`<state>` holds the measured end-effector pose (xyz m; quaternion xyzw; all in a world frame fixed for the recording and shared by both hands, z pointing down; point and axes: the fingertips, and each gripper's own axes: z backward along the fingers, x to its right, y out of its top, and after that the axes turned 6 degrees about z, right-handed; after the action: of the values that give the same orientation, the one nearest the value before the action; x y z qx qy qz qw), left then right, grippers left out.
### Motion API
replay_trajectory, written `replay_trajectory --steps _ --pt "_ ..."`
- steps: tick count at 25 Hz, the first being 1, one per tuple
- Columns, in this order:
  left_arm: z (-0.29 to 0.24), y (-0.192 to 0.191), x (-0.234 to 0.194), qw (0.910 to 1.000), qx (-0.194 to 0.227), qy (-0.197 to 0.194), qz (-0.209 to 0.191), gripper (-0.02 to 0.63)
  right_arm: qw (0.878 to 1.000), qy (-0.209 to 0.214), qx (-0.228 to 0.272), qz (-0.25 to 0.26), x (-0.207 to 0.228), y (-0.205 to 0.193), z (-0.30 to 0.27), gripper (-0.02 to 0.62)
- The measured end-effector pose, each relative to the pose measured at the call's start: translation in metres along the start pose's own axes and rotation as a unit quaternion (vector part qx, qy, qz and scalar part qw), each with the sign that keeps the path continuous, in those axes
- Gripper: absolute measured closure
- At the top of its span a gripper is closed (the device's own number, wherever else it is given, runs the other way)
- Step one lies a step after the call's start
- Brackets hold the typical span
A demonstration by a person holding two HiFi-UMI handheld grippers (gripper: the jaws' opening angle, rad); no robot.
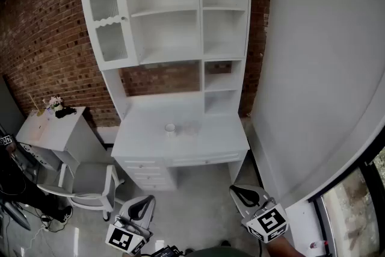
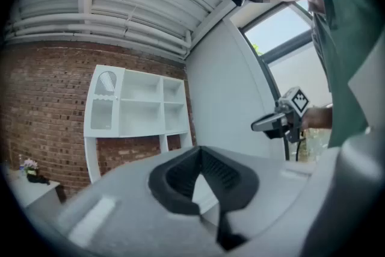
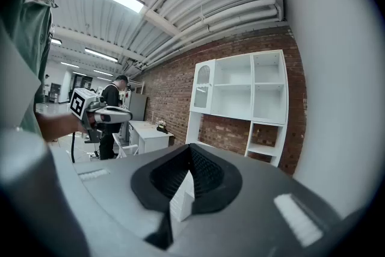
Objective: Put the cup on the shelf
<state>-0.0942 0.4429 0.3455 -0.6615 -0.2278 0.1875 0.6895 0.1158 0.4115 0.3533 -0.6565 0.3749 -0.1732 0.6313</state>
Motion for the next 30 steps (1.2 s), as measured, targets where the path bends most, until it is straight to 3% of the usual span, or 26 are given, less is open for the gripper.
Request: replay_trajectory --steps 30 --pt "-0.001 -0.011 -0.022 0.9999 -0.008 -0.010 0.012 0.604 1.000 -0.005 -0.001 -0.014 -0.006 0.001 -0.022 0.589"
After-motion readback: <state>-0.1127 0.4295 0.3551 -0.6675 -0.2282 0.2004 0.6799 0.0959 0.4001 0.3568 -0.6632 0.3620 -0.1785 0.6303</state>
